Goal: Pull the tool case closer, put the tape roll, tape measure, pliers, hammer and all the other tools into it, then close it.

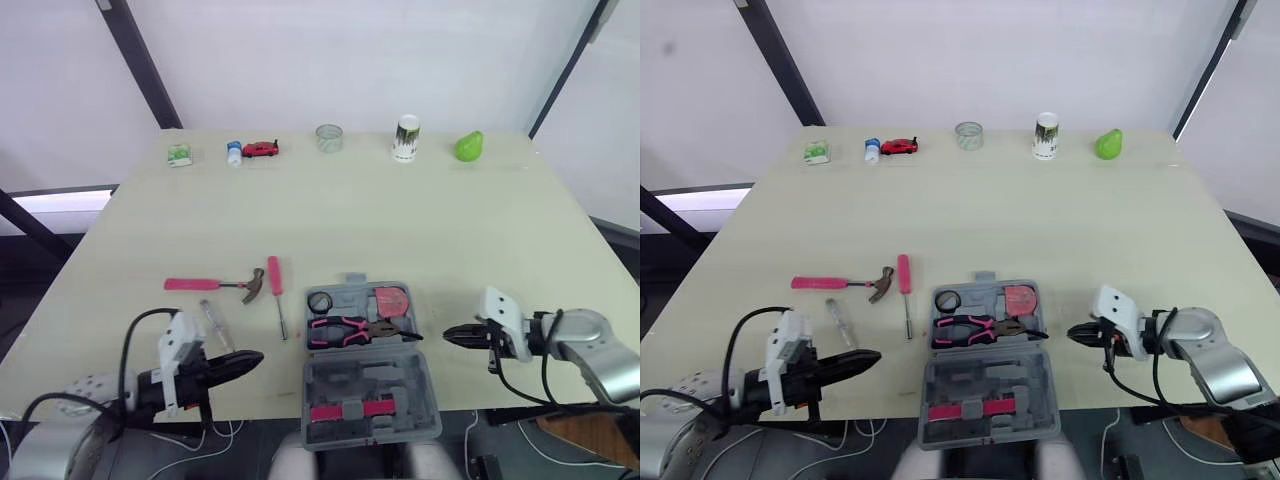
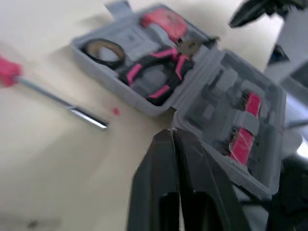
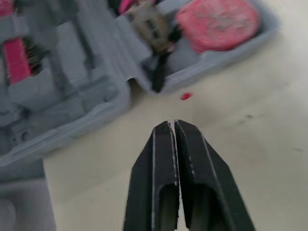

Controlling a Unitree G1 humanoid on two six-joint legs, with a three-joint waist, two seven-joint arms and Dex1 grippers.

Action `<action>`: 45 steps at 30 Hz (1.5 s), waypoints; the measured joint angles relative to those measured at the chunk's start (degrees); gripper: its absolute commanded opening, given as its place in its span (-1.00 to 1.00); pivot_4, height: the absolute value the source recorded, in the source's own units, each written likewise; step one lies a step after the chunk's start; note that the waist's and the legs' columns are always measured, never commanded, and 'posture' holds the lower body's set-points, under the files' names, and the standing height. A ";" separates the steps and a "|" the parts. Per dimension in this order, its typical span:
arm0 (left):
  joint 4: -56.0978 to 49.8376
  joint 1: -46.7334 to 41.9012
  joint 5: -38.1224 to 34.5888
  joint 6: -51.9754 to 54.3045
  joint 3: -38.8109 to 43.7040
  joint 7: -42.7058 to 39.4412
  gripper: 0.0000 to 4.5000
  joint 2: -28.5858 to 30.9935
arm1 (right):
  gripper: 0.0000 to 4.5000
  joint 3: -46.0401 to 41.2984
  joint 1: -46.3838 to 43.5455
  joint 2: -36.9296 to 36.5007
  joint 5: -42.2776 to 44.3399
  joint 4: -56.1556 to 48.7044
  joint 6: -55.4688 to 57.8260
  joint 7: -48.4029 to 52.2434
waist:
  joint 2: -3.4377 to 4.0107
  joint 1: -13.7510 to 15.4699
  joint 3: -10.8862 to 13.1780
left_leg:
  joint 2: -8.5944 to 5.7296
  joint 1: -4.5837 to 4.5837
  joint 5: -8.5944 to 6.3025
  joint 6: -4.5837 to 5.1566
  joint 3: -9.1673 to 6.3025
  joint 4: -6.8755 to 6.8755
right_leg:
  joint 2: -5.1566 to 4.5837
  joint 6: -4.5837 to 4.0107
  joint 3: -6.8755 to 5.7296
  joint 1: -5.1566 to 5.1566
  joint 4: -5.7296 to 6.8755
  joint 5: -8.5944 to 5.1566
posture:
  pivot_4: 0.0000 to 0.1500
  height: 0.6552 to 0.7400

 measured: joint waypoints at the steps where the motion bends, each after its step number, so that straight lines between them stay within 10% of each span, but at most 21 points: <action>1: 0.11 -0.75 0.62 0.12 -1.13 0.00 -0.98 0.03 | -1.00 1.28 -1.15 0.00 -0.69 -0.03 0.32 0.43 | 0.01 0.00 0.00 | 0.00 0.00 0.00 0.00 0.00 0.00 | 0.02 0.00 0.00 0.00 0.00 0.00 | 1.00 1.00; 20: 14.08 -17.90 12.94 -0.61 -18.87 -0.58 -0.98 -3.59 | -1.00 14.72 -11.29 0.20 -13.22 -0.06 5.60 3.07 | 0.06 0.31 0.04 | 0.02 -0.10 0.01 0.00 -0.09 0.22 | 0.13 0.11 0.00 -0.02 0.11 0.07 | 1.00 1.00; 45: 12.80 -23.63 16.20 4.83 -21.08 2.94 -0.98 -5.83 | -1.00 17.58 -14.75 4.89 -17.00 0.66 8.09 4.27 | 0.05 0.25 0.04 | 0.03 -0.10 0.01 0.00 -0.16 0.30 | 0.23 0.12 0.03 0.00 0.20 0.09 | 1.00 1.00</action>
